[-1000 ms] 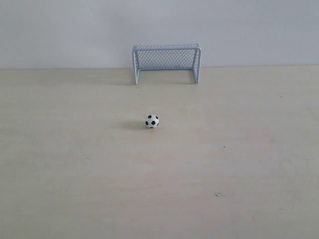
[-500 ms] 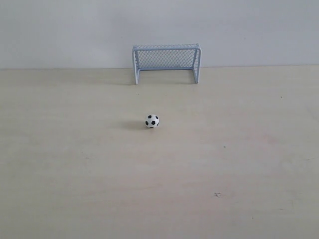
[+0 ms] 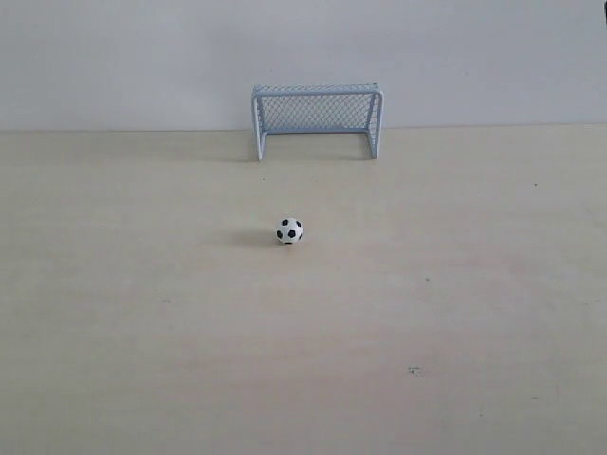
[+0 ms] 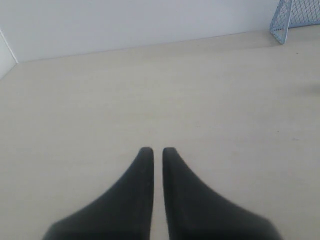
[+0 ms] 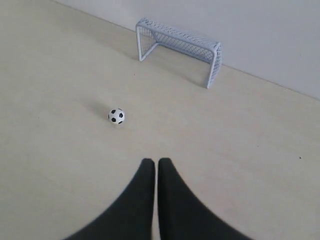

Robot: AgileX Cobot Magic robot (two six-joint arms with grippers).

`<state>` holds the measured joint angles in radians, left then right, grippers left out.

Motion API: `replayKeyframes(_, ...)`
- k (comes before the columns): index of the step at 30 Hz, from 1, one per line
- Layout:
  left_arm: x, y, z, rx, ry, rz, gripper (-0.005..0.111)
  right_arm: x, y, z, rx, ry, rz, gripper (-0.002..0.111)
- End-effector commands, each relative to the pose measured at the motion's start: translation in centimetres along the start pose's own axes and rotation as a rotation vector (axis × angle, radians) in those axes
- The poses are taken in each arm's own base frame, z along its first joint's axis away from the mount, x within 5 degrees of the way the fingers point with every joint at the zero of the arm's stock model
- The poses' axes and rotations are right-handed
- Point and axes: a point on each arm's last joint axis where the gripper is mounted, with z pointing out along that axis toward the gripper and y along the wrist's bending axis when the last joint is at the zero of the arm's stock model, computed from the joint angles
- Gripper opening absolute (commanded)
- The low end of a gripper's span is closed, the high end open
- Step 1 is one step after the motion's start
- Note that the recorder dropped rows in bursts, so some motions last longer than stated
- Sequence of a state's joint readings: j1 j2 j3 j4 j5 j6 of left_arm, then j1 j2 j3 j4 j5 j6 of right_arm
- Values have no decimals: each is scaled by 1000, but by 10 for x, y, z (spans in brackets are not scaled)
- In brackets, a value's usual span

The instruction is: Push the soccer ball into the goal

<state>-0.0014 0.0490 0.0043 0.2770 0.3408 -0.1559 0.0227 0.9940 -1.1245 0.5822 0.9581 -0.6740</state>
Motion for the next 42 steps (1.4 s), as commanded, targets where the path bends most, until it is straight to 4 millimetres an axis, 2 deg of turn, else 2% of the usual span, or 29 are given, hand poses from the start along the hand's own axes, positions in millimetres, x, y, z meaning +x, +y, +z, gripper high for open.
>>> replayKeyframes(1,-2,0,0,8,-3,-6,6,-3,-4,10,-37,35,-23,0)
replayKeyframes(15,-2,0,0,8,-3,-6,6,-16,-15,35,-136,112,-37,0)
replayKeyframes(19,-2,0,0,8,-3,-6,6,-22,-8,48,-179,142,-105,0)
replayKeyframes(32,-2,0,0,8,-3,-6,6,-45,17,108,-270,256,-238,0)
replayKeyframes(33,-2,0,0,8,-3,-6,6,-47,21,118,-283,274,-257,0)
replayKeyframes(39,-2,0,0,8,-3,-6,6,-51,33,146,-319,335,-300,0)
replayKeyframes(42,-2,0,0,8,-3,-6,6,-58,40,170,-351,361,-323,0)
